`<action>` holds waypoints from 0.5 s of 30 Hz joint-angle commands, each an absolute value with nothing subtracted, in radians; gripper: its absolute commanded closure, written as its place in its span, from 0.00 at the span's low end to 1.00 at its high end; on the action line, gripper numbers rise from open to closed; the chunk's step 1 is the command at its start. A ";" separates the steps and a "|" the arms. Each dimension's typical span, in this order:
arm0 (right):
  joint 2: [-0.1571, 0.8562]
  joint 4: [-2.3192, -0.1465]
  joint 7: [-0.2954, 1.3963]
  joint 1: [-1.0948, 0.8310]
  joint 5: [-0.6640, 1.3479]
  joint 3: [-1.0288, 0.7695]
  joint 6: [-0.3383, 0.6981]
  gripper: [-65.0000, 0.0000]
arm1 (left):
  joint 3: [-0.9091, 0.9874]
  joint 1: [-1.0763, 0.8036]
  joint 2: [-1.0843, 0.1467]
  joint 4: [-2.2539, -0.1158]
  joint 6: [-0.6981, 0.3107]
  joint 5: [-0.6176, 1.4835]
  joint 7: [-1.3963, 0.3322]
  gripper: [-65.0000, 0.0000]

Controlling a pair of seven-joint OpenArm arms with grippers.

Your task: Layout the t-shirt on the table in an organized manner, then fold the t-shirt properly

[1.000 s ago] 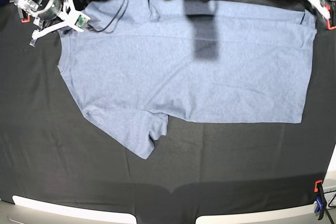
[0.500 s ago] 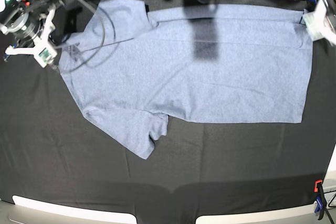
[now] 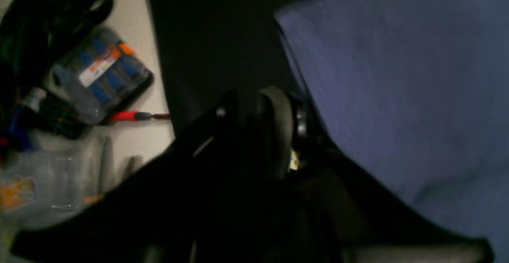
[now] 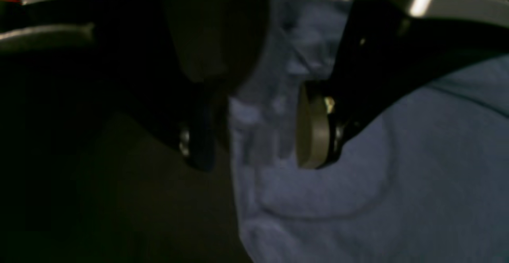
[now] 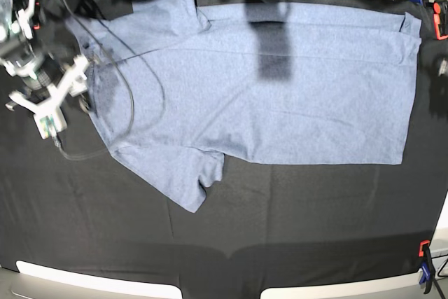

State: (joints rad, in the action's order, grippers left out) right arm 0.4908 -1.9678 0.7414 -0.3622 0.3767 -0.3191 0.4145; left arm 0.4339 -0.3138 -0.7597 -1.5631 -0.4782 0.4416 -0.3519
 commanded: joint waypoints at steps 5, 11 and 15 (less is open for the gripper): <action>0.444 -1.923 0.722 -0.277 0.377 -0.327 0.407 0.52 | 0.445 -0.118 -0.642 -1.393 -0.472 0.455 -0.341 0.82; 0.418 -1.850 0.722 -0.211 0.378 -0.327 0.407 0.52 | 0.444 0.023 -0.572 -1.201 -0.481 0.455 -0.351 0.79; 0.418 -1.780 0.727 -0.148 0.393 -0.327 0.408 0.52 | 0.443 0.089 -0.559 -1.109 -0.484 0.455 -0.374 0.76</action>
